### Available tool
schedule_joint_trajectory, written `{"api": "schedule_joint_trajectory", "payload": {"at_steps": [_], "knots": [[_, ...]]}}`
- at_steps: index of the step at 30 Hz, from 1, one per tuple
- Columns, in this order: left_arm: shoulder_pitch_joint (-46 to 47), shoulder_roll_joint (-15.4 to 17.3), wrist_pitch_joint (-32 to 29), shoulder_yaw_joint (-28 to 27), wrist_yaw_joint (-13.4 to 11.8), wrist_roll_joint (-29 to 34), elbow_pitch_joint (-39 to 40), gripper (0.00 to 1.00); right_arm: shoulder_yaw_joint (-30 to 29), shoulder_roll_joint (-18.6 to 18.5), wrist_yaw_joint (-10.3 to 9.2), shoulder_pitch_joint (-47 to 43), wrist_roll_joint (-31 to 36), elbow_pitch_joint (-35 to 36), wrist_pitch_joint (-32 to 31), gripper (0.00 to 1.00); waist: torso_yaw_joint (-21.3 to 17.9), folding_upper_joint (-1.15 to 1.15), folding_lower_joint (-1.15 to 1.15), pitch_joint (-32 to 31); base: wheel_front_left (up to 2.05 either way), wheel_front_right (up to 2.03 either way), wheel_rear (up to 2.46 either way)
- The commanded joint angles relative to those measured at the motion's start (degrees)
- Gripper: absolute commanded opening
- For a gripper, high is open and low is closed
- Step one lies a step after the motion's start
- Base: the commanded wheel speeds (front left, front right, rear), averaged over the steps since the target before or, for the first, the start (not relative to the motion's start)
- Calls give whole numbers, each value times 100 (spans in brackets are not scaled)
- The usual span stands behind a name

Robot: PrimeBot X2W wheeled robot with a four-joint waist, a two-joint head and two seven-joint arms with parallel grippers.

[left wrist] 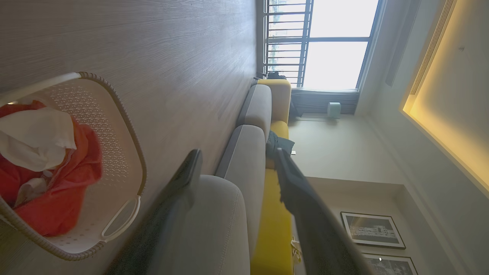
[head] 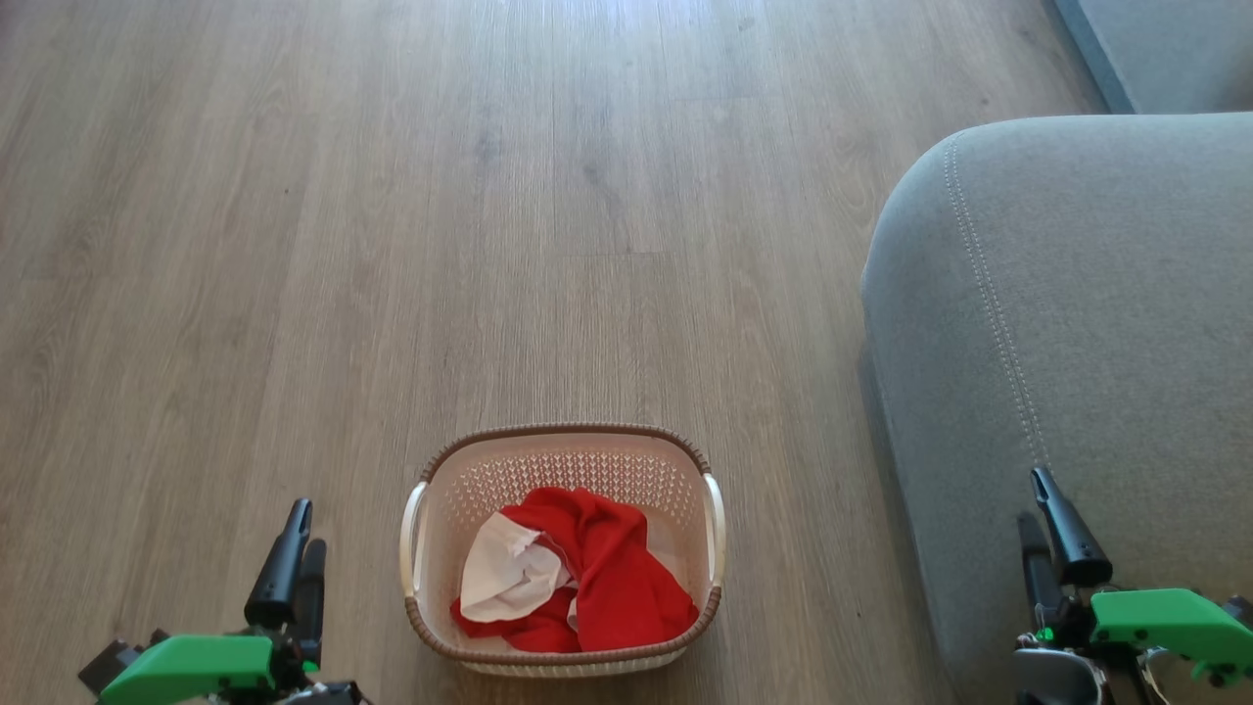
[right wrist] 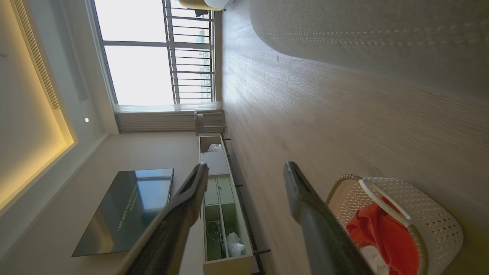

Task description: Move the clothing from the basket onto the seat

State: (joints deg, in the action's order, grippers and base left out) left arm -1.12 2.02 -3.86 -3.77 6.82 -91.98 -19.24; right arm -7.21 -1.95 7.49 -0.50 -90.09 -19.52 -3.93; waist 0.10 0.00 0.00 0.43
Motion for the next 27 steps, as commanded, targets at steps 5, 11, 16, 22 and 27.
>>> {"api": "schedule_joint_trajectory", "payload": {"at_steps": [5,11,16,22,27], "knots": [[344,44,135,-119,12,154,305,100,-80,-16,0,340,433,356,134,100,22,0,0,2,0,0,0],[388,46,218,-182,14,370,404,100,-81,-19,0,387,755,502,217,100,38,0,0,1,0,0,0],[433,48,301,-242,17,623,575,100,-39,-23,0,439,1152,691,301,100,39,0,0,0,0,0,0],[496,51,401,-366,20,1072,794,100,41,-27,0,512,1778,963,401,100,39,0,0,-2,0,0,0],[560,53,484,-489,23,1430,1045,100,108,-31,0,555,2342,1178,485,100,45,0,0,-3,0,0,0]]}}
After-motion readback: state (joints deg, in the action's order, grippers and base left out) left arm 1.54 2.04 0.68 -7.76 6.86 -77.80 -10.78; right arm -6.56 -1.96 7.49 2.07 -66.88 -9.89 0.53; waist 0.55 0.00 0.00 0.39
